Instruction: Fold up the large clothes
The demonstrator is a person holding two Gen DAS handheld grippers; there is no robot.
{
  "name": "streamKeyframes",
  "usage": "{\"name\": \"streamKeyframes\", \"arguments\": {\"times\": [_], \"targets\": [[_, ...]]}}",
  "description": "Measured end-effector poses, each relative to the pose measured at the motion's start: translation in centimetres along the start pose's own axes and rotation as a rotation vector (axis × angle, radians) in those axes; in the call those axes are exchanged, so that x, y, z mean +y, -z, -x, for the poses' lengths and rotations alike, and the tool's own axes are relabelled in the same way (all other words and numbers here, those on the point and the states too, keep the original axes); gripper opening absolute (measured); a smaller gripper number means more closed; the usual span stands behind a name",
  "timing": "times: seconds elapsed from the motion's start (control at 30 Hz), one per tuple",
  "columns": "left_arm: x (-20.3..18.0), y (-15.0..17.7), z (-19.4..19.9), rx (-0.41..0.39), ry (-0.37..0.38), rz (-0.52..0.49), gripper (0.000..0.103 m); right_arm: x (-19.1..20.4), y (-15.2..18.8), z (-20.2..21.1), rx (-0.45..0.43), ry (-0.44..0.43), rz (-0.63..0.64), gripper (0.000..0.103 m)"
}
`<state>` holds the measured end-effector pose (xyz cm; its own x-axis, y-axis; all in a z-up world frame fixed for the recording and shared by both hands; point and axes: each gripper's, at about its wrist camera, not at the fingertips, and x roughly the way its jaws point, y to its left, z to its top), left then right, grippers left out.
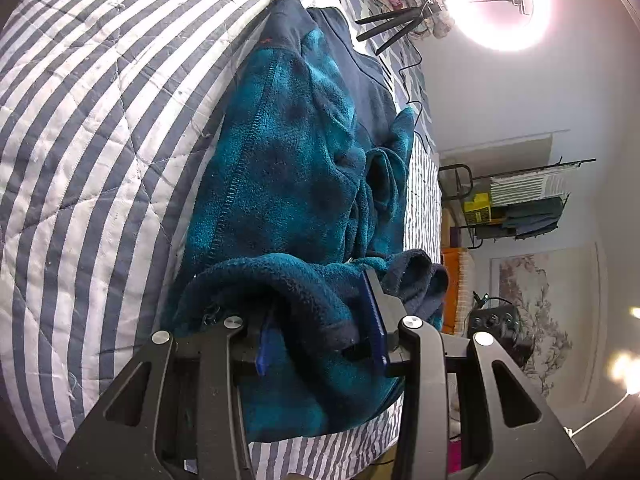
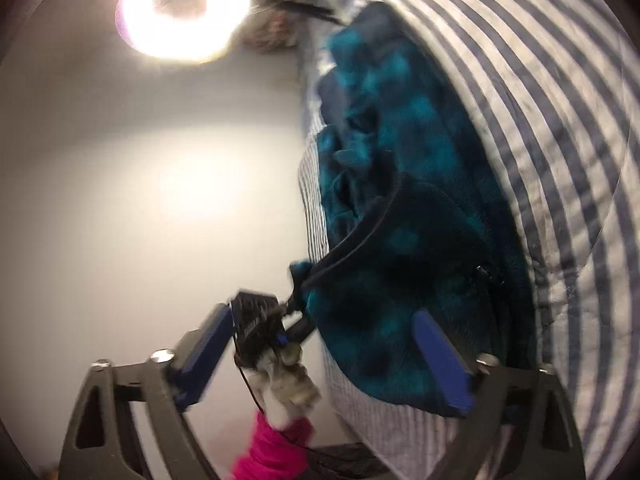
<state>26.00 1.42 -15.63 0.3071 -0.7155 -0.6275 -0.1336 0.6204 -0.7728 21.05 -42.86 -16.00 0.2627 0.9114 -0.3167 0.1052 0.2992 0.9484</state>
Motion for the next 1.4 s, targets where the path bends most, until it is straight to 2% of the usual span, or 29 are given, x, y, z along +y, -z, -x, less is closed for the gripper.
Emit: {"name": "streamKeyframes", "arguments": {"times": [0.13,0.2,0.23,0.27,0.37,0.47,0.53,0.67,0.73,0.8,0.87,0.9,0.93,1.0,1.03,1.1,1.13,1.2,1.27,1.33,1.4], "targets": [[-0.6,-0.4,0.4,0.006,0.007,-0.024,0.038,2.6,1.4,1.2,-0.027,0.213,0.242,0.074],[-1.2,-0.5,0.2,0.021,0.005,-0.051,0.046,3.3,2.0,0.7,-0.055,0.311,0.321,0.073],[-1.4,-0.5,0.1,0.035,0.006,-0.062,0.056,3.8,2.4,0.7,-0.093,0.401,0.399,0.073],[-1.6,-0.6,0.0,0.039,0.007,-0.069,0.061,4.1,2.7,0.5,-0.118,0.456,0.456,0.073],[-2.1,-1.1,0.5,0.026,0.016,-0.086,0.066,4.0,2.6,-0.3,-0.123,0.577,0.579,0.073],[-2.6,-1.6,1.8,0.001,0.015,-0.132,0.066,2.8,1.2,-1.2,-0.101,0.584,0.557,0.073],[-3.1,-1.5,2.9,-0.034,-0.039,-0.221,0.066,2.3,0.4,-1.7,-0.105,0.581,0.545,0.073],[-3.5,0.2,2.8,-0.051,-0.143,-0.390,0.066,2.0,-0.2,-3.8,-0.093,0.597,0.567,0.070],[-3.7,1.1,2.0,-0.039,-0.177,-0.453,0.064,1.9,-0.3,-5.1,-0.056,0.611,0.589,0.055],[-4.3,1.7,0.9,-0.030,-0.207,-0.504,0.059,2.1,-0.1,-6.1,-0.024,0.631,0.593,0.023],[-4.7,1.7,-0.1,-0.041,-0.231,-0.526,0.059,2.7,0.3,-6.6,-0.037,0.659,0.625,0.011],[-4.6,1.4,-0.8,-0.053,-0.253,-0.524,0.059,3.1,0.5,-6.7,-0.048,0.674,0.647,0.009],[-4.4,0.9,-1.6,-0.063,-0.282,-0.514,0.059,3.4,0.7,-6.7,-0.065,0.711,0.671,0.009],[-3.4,-0.1,-3.2,-0.073,-0.355,-0.496,0.047,3.0,0.5,-6.8,-0.080,0.782,0.665,0.008],[-2.1,-0.9,-4.5,-0.067,-0.400,-0.457,0.034,2.2,0.1,-7.1,-0.069,0.828,0.637,0.008],[-0.7,-1.5,-5.1,-0.080,-0.371,-0.396,0.033,1.2,-0.3,-7.8,-0.049,0.871,0.611,0.008],[-0.7,-1.6,-5.0,-0.086,-0.370,-0.400,0.033,1.3,-0.2,-8.0,-0.047,0.884,0.617,0.008],[-1.7,-1.3,-4.4,-0.077,-0.395,-0.455,0.033,2.0,0.2,-7.8,-0.052,0.895,0.633,0.011],[-2.5,-0.9,-2.7,-0.100,-0.390,-0.480,0.034,3.0,0.6,-7.3,-0.072,0.894,0.650,0.015],[-3.2,-0.4,-1.1,-0.132,-0.382,-0.498,0.035,4.9,1.9,-6.3,-0.120,0.908,0.720,0.023],[-3.9,0.1,0.2,-0.144,-0.378,-0.547,0.036,6.7,2.9,-5.9,-0.158,0.875,0.813,0.027]]}}
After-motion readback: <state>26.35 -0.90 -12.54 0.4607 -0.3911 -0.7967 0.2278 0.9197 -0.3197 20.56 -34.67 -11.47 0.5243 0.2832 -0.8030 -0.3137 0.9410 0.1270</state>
